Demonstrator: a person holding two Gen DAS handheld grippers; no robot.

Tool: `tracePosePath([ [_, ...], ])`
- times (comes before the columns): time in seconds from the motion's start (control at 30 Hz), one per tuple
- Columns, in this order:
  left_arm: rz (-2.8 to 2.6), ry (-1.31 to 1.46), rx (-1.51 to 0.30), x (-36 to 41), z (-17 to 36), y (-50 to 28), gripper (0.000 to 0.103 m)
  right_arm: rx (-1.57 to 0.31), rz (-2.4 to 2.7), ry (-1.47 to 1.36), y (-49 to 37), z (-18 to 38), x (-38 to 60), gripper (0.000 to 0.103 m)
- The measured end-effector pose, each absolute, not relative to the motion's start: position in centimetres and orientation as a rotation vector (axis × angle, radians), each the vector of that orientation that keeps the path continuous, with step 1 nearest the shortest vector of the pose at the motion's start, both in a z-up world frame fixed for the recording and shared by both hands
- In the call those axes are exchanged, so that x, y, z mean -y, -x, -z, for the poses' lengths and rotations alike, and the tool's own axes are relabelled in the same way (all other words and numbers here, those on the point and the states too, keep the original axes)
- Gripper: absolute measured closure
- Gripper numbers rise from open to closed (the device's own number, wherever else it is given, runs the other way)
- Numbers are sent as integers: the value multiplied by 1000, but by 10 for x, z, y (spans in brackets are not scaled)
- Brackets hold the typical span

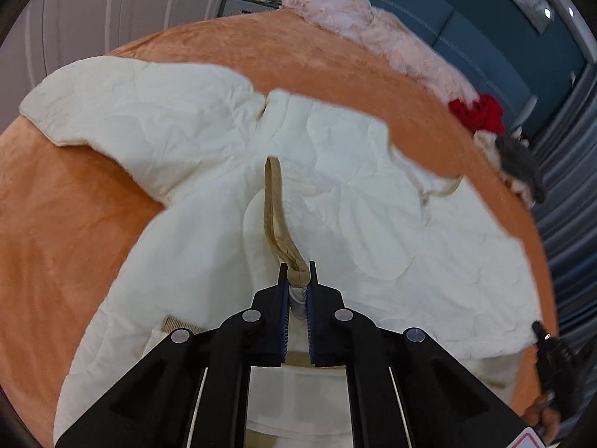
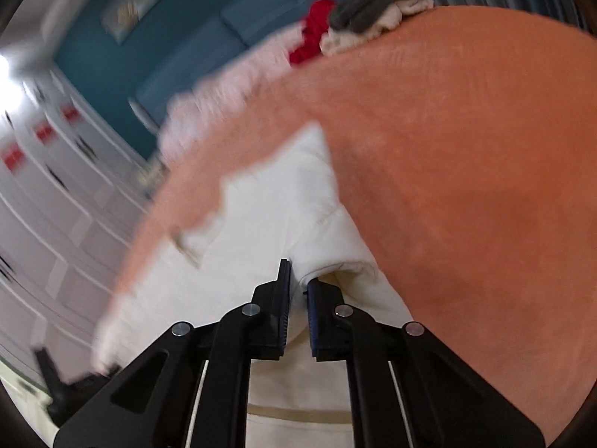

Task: Fold large clothes
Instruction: 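Lay the held sleeve across the jacket body with the right tool and release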

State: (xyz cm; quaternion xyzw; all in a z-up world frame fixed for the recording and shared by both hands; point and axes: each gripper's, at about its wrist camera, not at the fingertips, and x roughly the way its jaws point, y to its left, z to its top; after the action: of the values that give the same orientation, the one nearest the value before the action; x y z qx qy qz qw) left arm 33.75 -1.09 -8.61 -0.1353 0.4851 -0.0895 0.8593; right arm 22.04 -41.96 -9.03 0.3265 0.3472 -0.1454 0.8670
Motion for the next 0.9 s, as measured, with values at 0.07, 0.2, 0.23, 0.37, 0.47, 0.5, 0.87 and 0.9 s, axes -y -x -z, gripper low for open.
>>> tracePosePath([
  [0.07, 167, 263, -1049, 13, 106, -337, 98, -768, 316, -657, -225, 104, 416, 95],
  [0.2, 154, 166, -967, 22, 117, -325, 95, -794, 342, -589, -233, 115, 406, 93],
  [0.23, 152, 158, -951, 23, 119, -325, 92, -794, 347, -574, -232, 117, 405, 93],
  [0.37, 161, 199, -900, 18, 126, -321, 90, -774, 347, -572, -227, 119, 405, 91],
  [0.47, 168, 210, -886, 16, 126, -322, 89, -758, 418, -574, -213, 106, 408, 76],
  [0.5, 171, 212, -882, 15, 126, -322, 89, -736, 456, -562, -209, 95, 404, 76],
  [0.87, 191, 257, -860, 13, 128, -318, 88, -764, 99, -246, -260, 63, 228, 71],
  [0.9, 195, 266, -859, 12, 128, -318, 88, -815, 99, -253, -266, 81, 222, 71],
])
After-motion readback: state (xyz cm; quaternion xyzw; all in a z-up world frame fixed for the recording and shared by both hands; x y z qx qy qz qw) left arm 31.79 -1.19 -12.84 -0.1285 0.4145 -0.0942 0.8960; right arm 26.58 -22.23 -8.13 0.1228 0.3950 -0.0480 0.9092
